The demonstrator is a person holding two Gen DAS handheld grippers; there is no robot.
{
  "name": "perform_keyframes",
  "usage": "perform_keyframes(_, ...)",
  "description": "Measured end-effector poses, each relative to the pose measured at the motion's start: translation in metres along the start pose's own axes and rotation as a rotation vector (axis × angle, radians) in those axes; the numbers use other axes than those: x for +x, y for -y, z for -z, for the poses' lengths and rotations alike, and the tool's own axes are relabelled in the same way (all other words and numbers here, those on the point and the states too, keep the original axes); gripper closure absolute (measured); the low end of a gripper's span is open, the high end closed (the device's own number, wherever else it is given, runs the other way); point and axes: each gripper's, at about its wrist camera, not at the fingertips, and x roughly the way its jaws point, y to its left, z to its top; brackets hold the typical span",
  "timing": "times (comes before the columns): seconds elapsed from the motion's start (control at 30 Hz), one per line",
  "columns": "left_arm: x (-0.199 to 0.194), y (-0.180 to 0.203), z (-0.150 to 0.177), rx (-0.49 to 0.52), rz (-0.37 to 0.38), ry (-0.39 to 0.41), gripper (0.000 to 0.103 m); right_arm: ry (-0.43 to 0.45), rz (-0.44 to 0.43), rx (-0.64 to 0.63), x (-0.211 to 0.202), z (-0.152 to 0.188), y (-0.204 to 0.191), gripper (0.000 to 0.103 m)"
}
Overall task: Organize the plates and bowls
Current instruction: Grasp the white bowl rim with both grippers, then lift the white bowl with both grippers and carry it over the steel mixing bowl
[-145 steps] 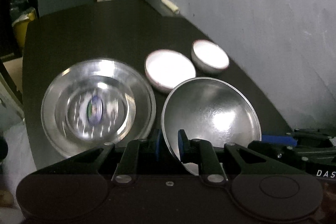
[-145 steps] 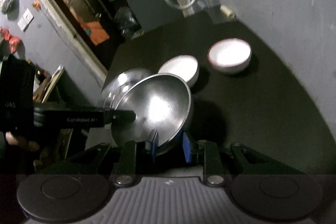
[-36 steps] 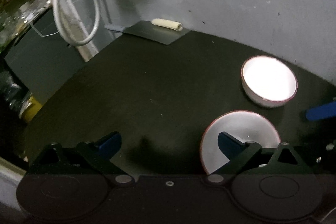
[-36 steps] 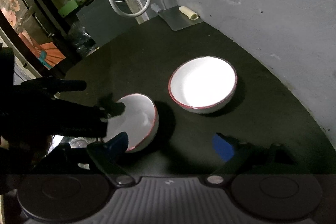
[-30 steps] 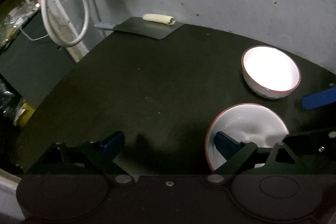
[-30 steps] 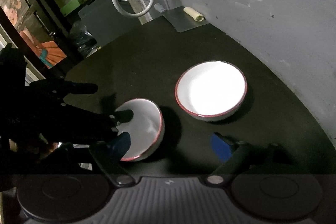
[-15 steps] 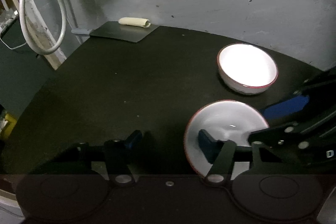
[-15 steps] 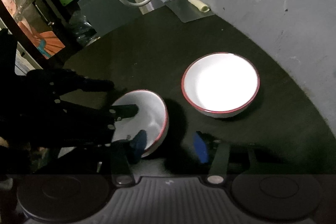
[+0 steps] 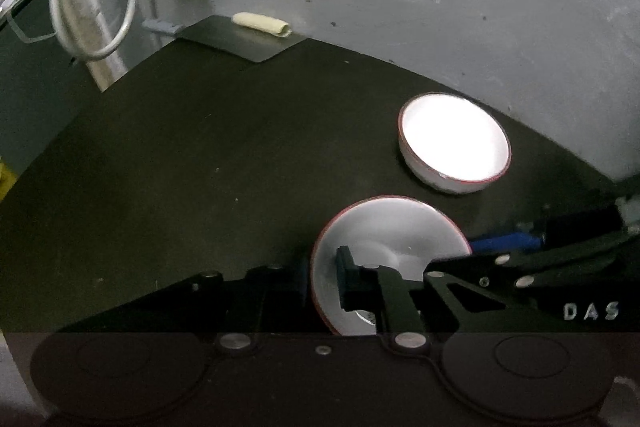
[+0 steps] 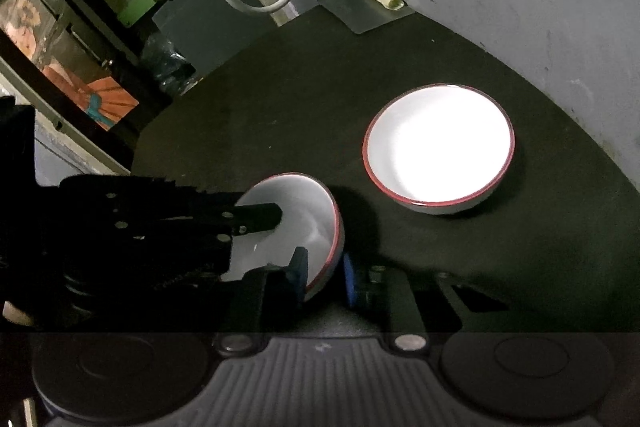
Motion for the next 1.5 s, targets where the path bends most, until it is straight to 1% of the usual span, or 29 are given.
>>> perform_keyframes(0.07,-0.003,0.0,-0.001,-0.058,-0.004,-0.003,0.091,0.003,0.01,0.007,-0.002,0.002,0.001,0.085)
perform_keyframes(0.23,-0.015,0.007,0.003,-0.162,-0.005,0.014,0.092,0.017,-0.003,0.054,-0.013,0.007,0.011,0.088)
perform_keyframes(0.33,-0.028,0.015,0.006,-0.186,0.0,0.04,0.094,0.047,-0.02,0.078,-0.026,0.008,0.016,0.089)
perform_keyframes(0.5,-0.057,0.028,0.01,-0.229,0.01,0.098,0.095,0.095,-0.045,0.081,-0.052,0.008,0.02,0.09)
perform_keyframes(0.7,-0.086,0.041,0.016,-0.258,0.016,0.139,0.095,0.106,-0.062,0.057,-0.075,0.015,0.016,0.092)
perform_keyframes(0.8,-0.097,0.047,0.023,-0.274,0.021,0.143,0.095,0.096,-0.077,0.056,-0.085,0.022,0.016,0.092)
perform_keyframes(0.93,-0.111,0.053,0.037,-0.309,0.046,0.14,0.095,0.068,-0.103,0.054,-0.097,0.032,0.018,0.093)
perform_keyframes(1.07,-0.123,0.063,0.055,-0.324,0.056,0.134,0.095,0.046,-0.122,0.015,-0.107,0.047,0.017,0.093)
perform_keyframes(1.23,-0.13,0.071,0.079,-0.358,0.071,0.091,0.095,-0.001,-0.142,-0.02,-0.113,0.064,0.017,0.093)
perform_keyframes(1.33,-0.13,0.073,0.087,-0.373,0.082,0.067,0.095,-0.03,-0.143,-0.044,-0.115,0.072,0.016,0.093)
perform_keyframes(1.5,-0.135,0.08,0.097,-0.361,0.086,0.038,0.095,-0.064,-0.146,-0.074,-0.119,0.083,0.013,0.093)
